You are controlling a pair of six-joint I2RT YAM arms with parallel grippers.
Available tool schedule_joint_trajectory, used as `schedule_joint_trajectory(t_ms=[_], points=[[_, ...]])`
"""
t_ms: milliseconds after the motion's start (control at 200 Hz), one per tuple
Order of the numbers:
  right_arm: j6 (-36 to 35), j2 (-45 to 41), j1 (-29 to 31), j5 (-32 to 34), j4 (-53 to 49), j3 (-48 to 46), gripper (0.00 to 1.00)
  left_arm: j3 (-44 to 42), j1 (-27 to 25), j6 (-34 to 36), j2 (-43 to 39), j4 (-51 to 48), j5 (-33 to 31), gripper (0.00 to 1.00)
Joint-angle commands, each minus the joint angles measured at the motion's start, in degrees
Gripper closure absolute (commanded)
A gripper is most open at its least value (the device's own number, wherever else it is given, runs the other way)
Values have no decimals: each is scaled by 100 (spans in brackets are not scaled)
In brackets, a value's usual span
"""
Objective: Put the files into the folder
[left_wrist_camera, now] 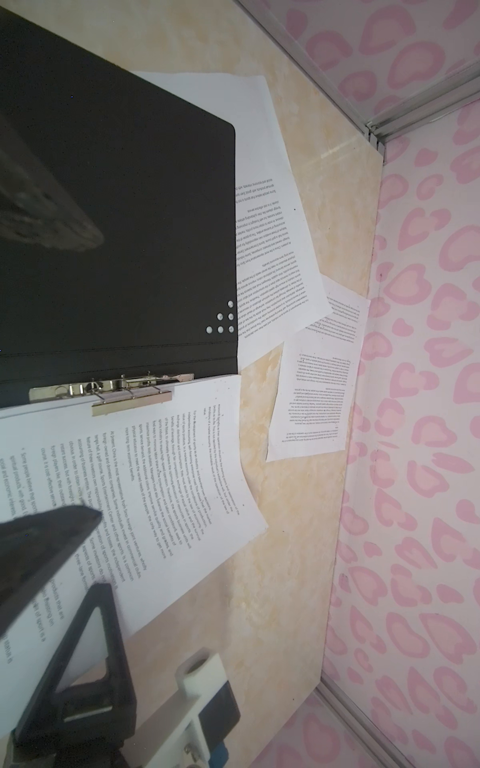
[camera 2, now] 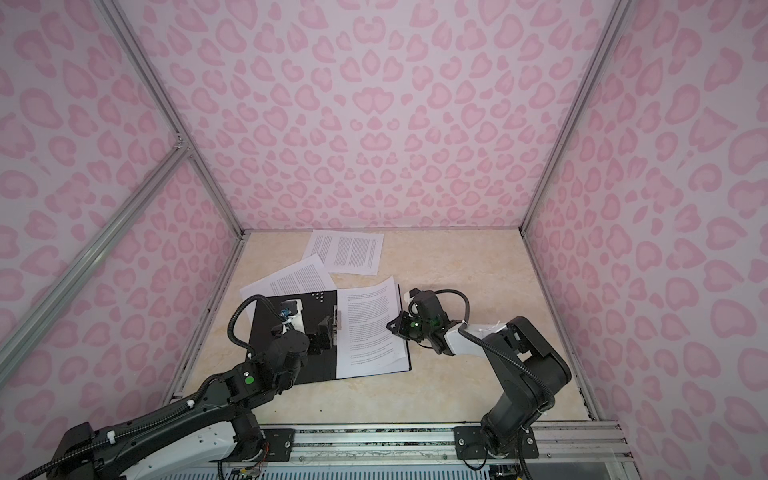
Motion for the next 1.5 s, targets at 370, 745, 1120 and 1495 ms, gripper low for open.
schedule_joint_trajectory(t_ms=[370,745,1120,1495], points=[[300,-9,62,120,367,-166,100,86,13,43,79,62,-4,3],[450,40,97,109,506,-223,100,103,22,57,127,63,16,3],[582,155,117,33,689,-250,99,116,22,57,131,44,43,3],[592,0,152,238,545,-336,52,119,22,66,127,50,34,3]])
